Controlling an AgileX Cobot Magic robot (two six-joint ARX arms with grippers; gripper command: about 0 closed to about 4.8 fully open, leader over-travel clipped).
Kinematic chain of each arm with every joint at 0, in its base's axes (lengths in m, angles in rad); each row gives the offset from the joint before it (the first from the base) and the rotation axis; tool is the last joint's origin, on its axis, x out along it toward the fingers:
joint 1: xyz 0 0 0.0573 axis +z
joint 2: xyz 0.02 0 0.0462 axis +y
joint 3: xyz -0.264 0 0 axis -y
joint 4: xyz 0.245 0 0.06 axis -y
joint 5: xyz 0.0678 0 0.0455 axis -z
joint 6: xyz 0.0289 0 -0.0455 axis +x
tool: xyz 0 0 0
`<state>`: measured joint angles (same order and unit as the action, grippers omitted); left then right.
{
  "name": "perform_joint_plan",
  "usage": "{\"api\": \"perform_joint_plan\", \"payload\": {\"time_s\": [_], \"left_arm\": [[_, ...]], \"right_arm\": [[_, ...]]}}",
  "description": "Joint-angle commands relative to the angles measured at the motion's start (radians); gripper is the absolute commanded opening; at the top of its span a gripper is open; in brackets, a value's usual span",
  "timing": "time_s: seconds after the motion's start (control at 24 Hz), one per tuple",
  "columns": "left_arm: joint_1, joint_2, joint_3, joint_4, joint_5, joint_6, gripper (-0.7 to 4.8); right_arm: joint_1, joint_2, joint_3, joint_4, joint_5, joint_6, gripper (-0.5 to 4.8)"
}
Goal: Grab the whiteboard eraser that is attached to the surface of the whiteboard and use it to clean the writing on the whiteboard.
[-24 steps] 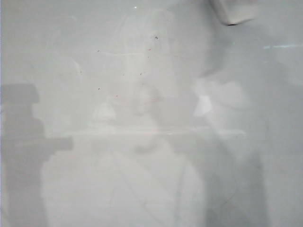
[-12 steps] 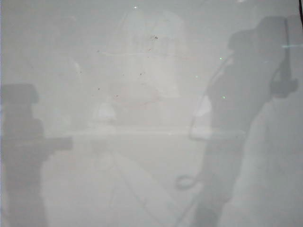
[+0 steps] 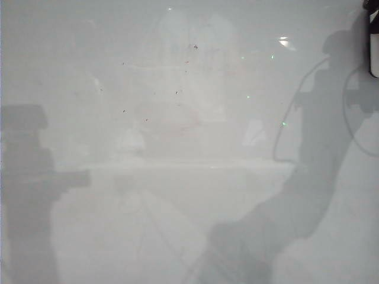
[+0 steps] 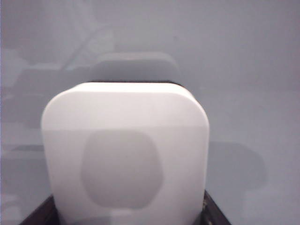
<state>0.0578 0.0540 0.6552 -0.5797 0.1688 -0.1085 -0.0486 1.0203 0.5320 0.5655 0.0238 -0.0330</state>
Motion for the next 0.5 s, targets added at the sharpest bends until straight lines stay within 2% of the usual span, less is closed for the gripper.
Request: {"api": "perform_joint_plan", "payload": {"time_s": [0.04,0.21,0.29,0.42,0.46,0.5], "left_arm": [[0.001,0.002,0.002,0.013,-0.001,-0.003,-0.06],[0.001,0.002,0.002,0.013,0.0,-0.003,-0.05],[0.001,0.002,0.002,0.013,-0.001,-0.003,-0.05],[0.001,0.002,0.002,0.013,0.0,-0.003,-0.05],[0.001,0.002,0.002,0.013,0.0,-0.003,-0.06],[0.001,0.002,0.002,0.013,-0.001,-0.003,-0.05]], "right_arm": [[0.0,0.015,0.009,0.072,-0.053,0.001,1.59],[0.001,0.036,0.009,0.079,-0.078,-0.066,2.08],[0.002,0.038,0.009,0.077,-0.127,-0.098,2.14],[0.007,0.039,0.009,0.078,-0.131,-0.098,2.26],[0.009,0.039,0.009,0.078,-0.131,-0.098,2.42],[0.013,0.039,0.009,0.078,-0.13,-0.099,2.99]]}}
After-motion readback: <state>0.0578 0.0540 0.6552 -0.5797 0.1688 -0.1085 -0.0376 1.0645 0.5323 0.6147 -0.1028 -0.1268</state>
